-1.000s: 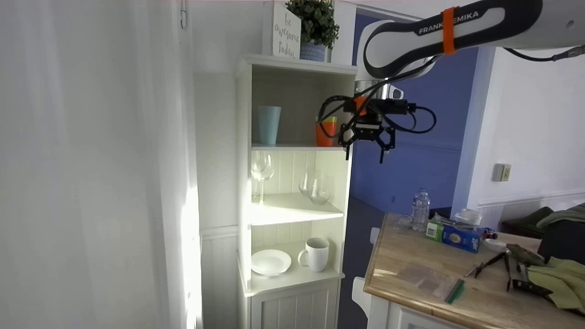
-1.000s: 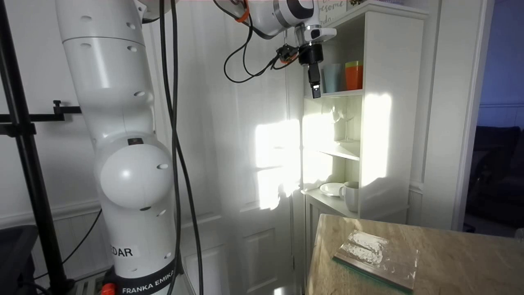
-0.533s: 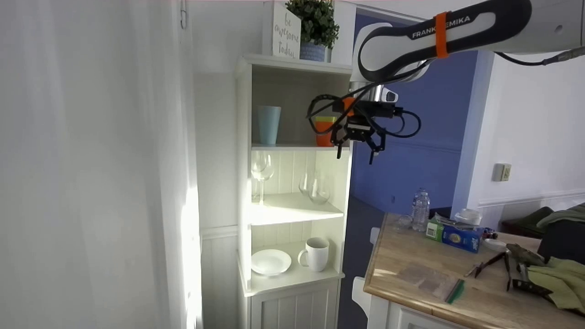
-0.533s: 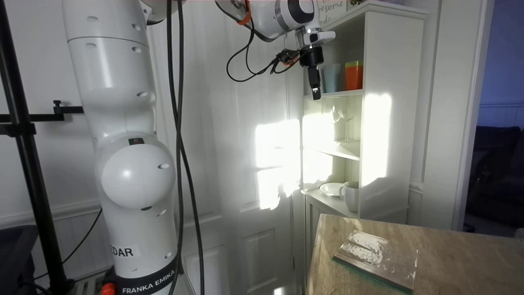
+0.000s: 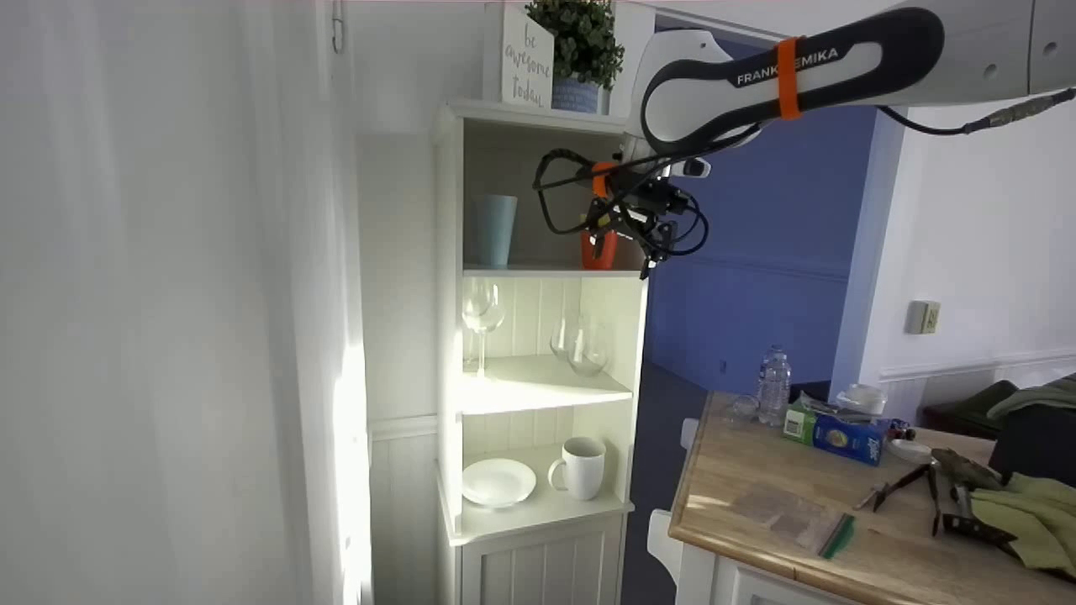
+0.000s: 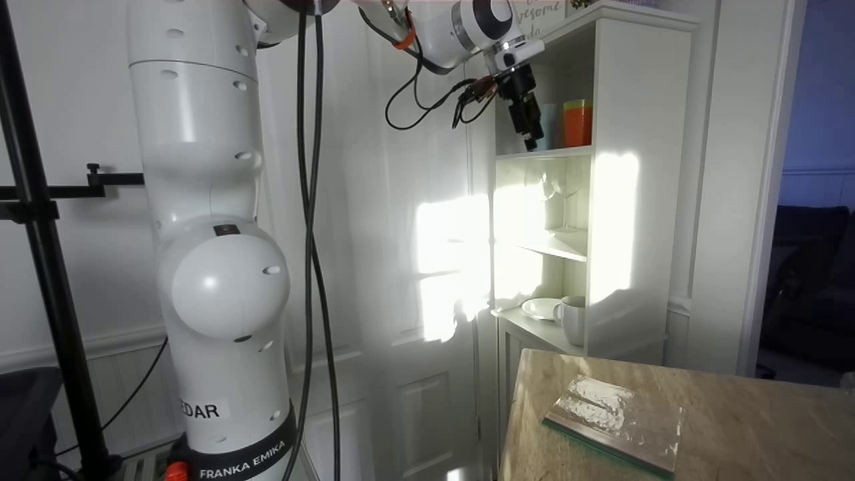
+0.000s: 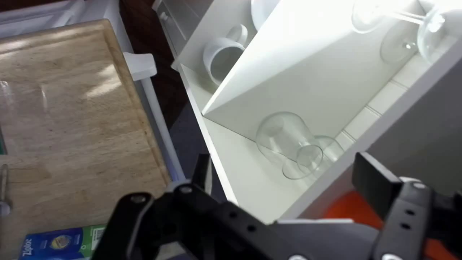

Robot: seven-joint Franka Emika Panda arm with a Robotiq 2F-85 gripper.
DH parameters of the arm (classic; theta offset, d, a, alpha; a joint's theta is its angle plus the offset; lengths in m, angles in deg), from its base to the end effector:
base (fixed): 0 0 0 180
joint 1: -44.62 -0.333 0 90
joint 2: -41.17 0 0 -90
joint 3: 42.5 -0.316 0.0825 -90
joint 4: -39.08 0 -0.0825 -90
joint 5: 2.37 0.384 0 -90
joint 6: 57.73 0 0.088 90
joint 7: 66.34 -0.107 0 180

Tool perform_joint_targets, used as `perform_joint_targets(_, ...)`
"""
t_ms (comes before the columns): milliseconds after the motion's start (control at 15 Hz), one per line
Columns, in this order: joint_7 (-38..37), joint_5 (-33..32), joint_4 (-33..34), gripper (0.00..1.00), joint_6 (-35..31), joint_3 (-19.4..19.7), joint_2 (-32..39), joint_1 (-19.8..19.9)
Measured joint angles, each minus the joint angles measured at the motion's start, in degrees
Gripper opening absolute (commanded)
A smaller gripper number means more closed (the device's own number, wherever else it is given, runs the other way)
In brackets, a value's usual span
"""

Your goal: Pick up the stacked yellow and orange cups and put them on the kitchen counter

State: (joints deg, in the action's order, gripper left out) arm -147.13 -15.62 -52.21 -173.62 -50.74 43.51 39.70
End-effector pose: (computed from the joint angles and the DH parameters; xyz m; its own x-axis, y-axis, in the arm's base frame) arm 0.5933 0.1232 0.6394 0.3733 -0.8847 0.2791 -0.8290 -0.4532 -0.3277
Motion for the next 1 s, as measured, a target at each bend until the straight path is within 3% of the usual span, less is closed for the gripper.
perform_joint_targets(1000, -12.17, -4.71, 2.01, 1.0, -14.77, 1.51, 0.41, -0.43)
